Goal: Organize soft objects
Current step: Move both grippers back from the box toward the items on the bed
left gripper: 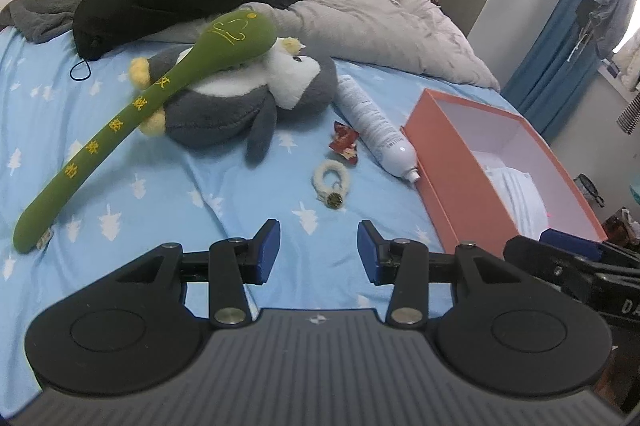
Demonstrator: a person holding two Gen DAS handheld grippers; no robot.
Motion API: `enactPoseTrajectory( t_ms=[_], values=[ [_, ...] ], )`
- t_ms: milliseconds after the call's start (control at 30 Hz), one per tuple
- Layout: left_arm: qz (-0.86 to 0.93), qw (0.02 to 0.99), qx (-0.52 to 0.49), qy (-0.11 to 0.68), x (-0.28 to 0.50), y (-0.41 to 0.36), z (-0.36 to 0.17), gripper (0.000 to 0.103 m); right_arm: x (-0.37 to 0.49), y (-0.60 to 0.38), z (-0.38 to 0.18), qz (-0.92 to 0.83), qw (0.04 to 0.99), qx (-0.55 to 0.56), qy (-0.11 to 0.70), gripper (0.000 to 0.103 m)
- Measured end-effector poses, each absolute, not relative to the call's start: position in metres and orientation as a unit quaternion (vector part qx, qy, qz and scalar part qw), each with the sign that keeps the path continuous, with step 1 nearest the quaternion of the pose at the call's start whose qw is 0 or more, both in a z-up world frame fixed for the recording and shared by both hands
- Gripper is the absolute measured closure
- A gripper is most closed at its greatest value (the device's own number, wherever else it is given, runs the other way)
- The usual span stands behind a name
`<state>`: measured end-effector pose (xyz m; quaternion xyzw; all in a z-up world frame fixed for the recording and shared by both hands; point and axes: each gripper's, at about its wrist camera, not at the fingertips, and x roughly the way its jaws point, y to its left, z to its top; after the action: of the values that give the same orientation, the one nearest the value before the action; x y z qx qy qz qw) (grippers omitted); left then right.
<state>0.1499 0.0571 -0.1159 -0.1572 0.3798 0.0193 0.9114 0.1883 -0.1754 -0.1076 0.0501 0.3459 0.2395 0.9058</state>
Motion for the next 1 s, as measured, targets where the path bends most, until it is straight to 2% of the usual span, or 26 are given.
enactPoseTrajectory(
  t_ms=[500, 733, 1000],
  values=[
    [0.046, 0.896, -0.162, 0.411, 0.217, 0.078, -0.182, 0.054, 0.237, -0.160, -0.129, 0.192, 0.891, -0.006, 0.411, 0.015],
    [0.058, 0.893, -0.169, 0.414, 0.222, 0.089, -0.192, 0.054, 0.259, -0.149, -0.113, 0.181, 0.873, -0.013, 0.452, 0.015],
    [0.059, 0.891, -0.177, 0.414, 0.221, 0.094, -0.193, 0.054, 0.273, -0.141, -0.100, 0.152, 0.874, -0.011, 0.461, 0.015]
  ],
)
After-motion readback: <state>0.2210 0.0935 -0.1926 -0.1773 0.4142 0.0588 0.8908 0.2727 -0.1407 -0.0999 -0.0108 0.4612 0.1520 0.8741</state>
